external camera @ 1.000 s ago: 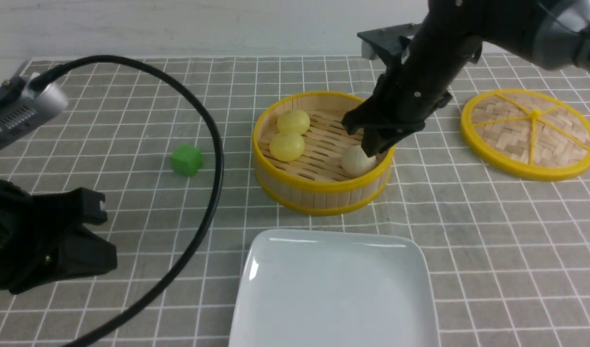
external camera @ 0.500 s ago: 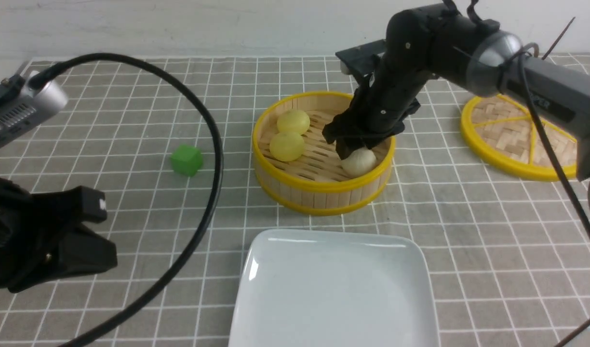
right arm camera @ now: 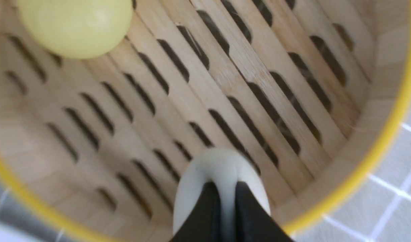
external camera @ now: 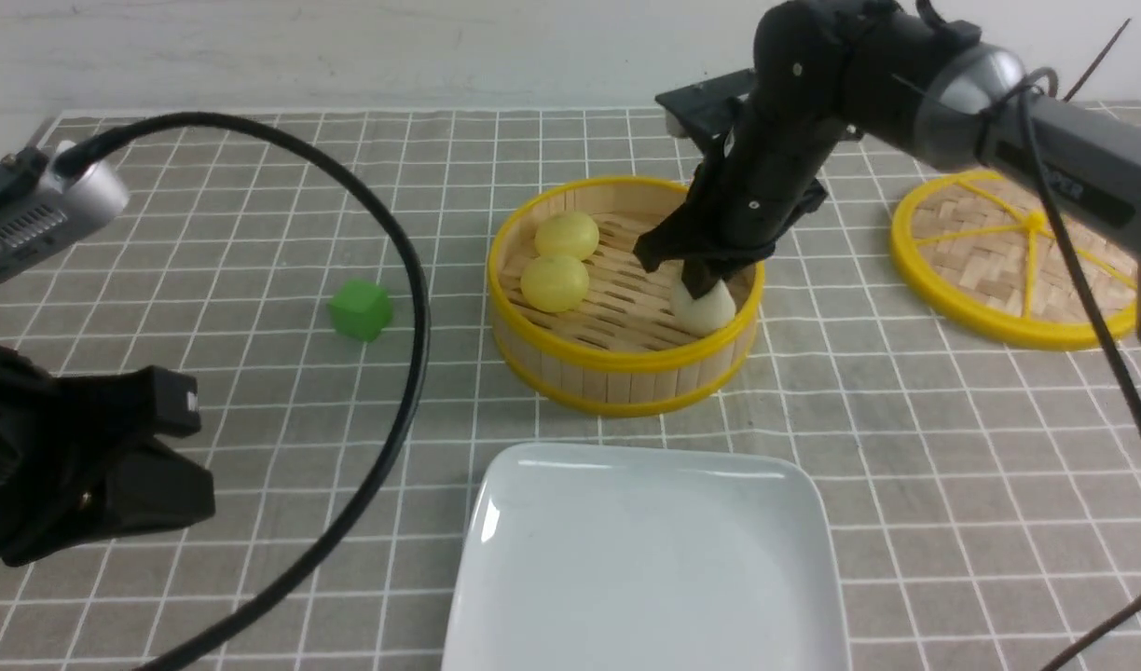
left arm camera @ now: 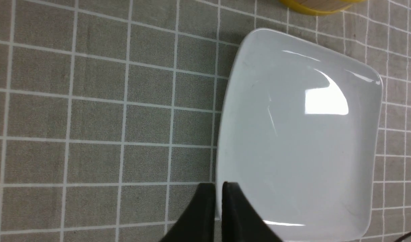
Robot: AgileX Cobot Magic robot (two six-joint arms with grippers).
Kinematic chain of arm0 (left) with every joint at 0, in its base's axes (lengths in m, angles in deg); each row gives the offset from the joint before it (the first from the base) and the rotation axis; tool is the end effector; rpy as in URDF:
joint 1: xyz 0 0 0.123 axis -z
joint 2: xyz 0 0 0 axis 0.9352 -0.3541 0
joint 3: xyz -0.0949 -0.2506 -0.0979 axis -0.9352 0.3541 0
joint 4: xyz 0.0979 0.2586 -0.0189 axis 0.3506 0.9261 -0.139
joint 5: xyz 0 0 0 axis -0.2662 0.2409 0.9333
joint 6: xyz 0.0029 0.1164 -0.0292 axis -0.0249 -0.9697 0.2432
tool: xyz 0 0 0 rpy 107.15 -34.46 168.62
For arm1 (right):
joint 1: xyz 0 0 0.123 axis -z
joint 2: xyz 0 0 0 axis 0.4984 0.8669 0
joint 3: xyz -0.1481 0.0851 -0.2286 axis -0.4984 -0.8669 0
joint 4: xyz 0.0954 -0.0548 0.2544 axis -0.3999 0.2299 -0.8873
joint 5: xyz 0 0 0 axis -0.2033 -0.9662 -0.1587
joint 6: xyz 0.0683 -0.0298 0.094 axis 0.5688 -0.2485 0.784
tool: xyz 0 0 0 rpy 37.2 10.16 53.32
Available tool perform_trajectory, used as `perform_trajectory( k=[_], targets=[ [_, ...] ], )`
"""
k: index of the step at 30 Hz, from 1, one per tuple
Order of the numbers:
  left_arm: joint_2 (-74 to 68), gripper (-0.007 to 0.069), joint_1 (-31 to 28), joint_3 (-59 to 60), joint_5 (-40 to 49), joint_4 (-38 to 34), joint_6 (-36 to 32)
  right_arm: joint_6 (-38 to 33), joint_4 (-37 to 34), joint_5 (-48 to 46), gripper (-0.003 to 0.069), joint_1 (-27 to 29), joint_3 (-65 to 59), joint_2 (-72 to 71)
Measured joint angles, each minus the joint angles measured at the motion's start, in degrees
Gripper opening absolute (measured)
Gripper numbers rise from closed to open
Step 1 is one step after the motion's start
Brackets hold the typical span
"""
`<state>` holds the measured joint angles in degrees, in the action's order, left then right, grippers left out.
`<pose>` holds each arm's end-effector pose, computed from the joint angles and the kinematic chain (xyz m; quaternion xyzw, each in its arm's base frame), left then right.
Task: Put the steamed buns into the plate on the grey tablecloth.
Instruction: 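Reach toward a bun in the bamboo steamer with the right gripper, then move the steamed bun from the bamboo steamer onto the white plate with the right gripper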
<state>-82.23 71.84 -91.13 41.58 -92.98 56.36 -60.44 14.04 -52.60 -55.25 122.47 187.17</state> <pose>0.1997 -0.0494 0.3029 -0.0656 0.9474 -0.2053 0.2367 0.4681 0.2345 0.2286 -0.2165 0.9529 0.0925 0.1912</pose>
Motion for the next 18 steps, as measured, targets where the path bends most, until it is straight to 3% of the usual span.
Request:
perform_trajectory(
  k=[9, 14, 18],
  targets=[
    [0.00, 0.0073, 0.00, 0.00, 0.27, 2.43, -0.22, 0.00, -0.82, -6.77, 0.0022, 0.00, -1.74, -12.45],
    [0.00, 0.0075, 0.00, 0.00, 0.44, 2.95, -0.22, 0.71, -6.35, -6.84, 0.0022, -0.05, -13.39, -22.05],
    [0.00, 0.0077, 0.00, 0.00, 0.24, 3.08, -0.29, 0.57, -13.22, -4.20, 0.0027, -1.00, -33.21, -31.83]
  ],
)
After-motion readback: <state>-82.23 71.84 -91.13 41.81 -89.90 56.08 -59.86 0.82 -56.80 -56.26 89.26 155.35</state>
